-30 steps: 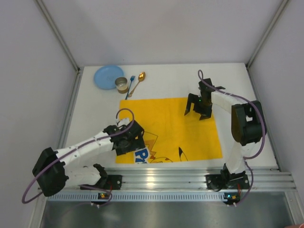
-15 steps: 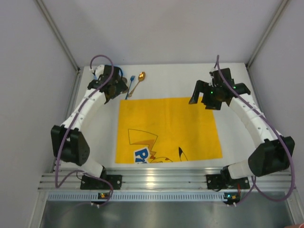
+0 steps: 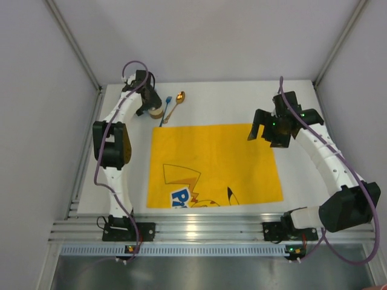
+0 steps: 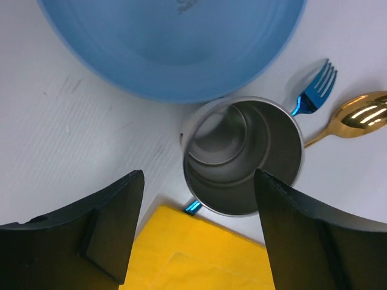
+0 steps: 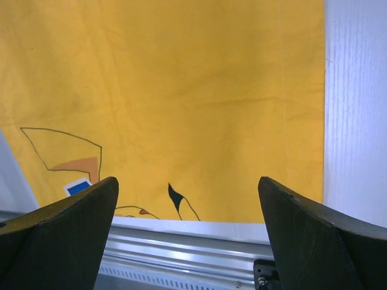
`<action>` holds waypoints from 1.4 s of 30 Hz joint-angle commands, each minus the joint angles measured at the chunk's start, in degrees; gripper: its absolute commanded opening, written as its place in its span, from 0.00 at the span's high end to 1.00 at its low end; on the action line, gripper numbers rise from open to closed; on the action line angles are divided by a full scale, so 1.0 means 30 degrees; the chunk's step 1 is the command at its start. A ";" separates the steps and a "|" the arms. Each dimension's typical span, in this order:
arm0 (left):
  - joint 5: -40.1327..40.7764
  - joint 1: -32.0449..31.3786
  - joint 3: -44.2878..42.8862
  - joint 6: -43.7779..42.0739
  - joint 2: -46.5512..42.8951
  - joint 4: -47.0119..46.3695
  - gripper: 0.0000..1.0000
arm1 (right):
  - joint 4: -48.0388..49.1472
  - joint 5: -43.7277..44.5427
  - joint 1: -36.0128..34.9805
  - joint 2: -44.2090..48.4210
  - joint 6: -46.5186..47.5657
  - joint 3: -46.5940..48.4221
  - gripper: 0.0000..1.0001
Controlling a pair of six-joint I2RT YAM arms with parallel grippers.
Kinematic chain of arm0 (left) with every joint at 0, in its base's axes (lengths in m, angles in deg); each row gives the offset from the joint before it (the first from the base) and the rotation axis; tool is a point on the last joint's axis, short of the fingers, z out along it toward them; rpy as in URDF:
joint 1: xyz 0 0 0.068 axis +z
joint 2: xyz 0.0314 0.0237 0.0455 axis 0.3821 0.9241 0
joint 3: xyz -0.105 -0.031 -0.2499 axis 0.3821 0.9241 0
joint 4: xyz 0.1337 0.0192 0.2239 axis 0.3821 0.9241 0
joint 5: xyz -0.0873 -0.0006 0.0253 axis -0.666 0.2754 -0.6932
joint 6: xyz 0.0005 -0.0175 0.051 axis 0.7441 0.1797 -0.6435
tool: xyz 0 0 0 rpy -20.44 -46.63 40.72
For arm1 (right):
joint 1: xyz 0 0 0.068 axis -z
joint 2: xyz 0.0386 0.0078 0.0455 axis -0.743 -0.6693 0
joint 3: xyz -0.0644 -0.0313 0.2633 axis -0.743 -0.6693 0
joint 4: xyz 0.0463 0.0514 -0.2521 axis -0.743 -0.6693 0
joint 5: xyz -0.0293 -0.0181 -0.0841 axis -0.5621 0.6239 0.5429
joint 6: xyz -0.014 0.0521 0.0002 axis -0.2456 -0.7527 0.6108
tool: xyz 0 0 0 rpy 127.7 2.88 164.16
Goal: Set the dinner table for one person
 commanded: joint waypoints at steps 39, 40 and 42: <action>-0.0801 -1.2466 0.2398 -0.4074 -0.7330 0.1168 1.00 | 0.0158 -0.3259 -0.2613 -0.6609 -0.1050 0.8850 0.06; -0.0477 -1.2881 0.2369 -0.3955 -0.7446 0.1315 1.00 | 0.0246 -0.2590 -0.2731 -0.6434 -0.1079 0.7859 0.09; -0.0124 -1.3761 0.2368 -0.3516 -0.7534 0.1462 1.00 | 0.0305 -0.1971 -0.3054 -0.5877 -0.1021 0.6887 0.23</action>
